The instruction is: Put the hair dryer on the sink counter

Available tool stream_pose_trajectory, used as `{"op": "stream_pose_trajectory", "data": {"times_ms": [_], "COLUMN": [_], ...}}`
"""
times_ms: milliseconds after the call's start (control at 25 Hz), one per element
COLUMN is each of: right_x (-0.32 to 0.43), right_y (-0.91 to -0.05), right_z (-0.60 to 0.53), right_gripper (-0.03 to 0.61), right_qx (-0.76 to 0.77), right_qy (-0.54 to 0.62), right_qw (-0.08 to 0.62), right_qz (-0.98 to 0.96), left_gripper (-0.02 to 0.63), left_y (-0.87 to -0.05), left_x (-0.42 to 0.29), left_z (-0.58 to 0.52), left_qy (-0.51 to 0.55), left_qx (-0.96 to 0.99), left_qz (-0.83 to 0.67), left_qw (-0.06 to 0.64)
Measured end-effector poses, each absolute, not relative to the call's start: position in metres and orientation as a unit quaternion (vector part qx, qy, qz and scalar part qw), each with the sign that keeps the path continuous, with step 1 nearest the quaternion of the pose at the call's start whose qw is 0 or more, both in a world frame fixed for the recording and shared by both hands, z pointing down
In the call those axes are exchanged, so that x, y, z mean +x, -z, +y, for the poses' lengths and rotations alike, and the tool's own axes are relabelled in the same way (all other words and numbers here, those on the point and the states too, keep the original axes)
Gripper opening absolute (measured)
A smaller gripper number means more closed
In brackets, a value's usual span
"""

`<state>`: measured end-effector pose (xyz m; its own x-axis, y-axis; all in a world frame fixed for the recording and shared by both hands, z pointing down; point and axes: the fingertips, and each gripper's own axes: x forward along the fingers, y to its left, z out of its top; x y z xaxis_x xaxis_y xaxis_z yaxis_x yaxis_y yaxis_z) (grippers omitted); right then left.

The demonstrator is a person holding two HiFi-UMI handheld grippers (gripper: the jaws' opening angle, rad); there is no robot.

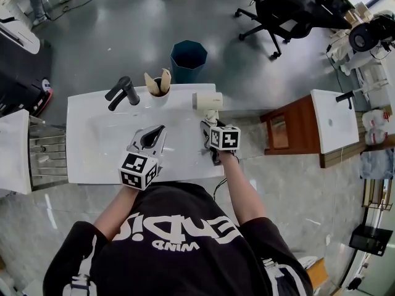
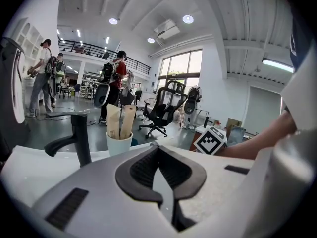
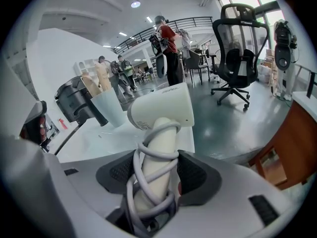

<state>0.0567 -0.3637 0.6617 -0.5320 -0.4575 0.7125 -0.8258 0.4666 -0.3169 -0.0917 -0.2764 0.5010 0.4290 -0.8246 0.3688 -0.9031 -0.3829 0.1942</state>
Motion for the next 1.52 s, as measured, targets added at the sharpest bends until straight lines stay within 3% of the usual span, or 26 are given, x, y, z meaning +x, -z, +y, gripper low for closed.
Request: {"op": "stream_pose_trajectory", "data": {"times_ms": [960, 1520], "right_x": [0.065, 0.086], "right_y": [-0.651, -0.532], "right_z": [-0.367, -0.331], "right_gripper": [0.271, 0.270], "right_qx": [0.434, 0.444], "right_qy": [-0.280, -0.231], "right_qw": [0.295, 0.163], "right_qz": [-0.804, -0.850], "left_gripper": [0.009, 0.009], "left_y": [-0.503, -0.475], "left_x": [-0.087, -0.072], "left_z": [-0.266, -0.264], "left_qy": [-0.101, -0.085], "left_qx": [0.827, 0.847], "left_qz": [-0.519, -0.497], "left_qw": [0.190, 0.170]}}
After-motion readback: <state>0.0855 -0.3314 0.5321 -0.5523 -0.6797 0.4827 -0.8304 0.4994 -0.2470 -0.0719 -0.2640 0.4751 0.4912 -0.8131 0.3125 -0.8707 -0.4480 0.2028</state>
